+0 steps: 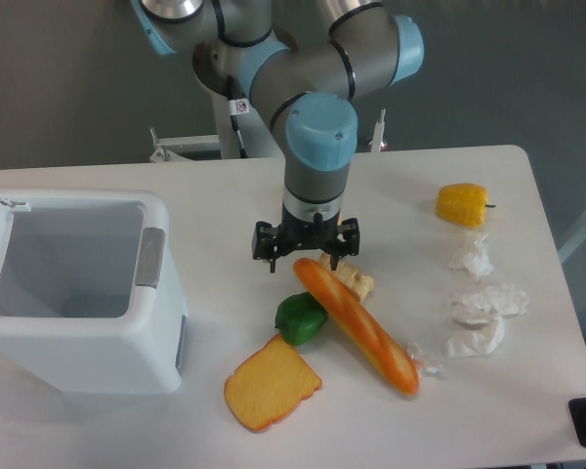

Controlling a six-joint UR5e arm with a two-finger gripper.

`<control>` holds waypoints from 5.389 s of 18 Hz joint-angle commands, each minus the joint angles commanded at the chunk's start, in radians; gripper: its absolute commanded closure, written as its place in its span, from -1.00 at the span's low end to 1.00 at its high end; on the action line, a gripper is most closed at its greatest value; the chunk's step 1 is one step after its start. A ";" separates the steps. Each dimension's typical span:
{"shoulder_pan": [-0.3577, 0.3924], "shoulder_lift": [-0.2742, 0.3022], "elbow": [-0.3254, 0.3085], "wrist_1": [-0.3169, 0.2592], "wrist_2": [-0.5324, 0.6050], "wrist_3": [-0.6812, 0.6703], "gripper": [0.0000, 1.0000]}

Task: Pick up the long bread
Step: 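Shift the gripper along the baguette toward its upper end, then lower the gripper onto the baguette end and close it, then lift the gripped baguette upward off the table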

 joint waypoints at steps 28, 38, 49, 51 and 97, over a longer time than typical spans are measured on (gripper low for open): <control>-0.009 -0.127 -0.002 0.006 0.031 -0.080 -1.00; -0.054 -0.155 0.003 0.005 0.041 -0.080 -1.00; -0.054 -0.160 0.014 0.003 0.077 -0.069 -1.00; -0.054 -0.161 0.014 0.003 0.078 -0.069 -1.00; -0.043 0.010 0.232 -0.106 0.026 0.185 1.00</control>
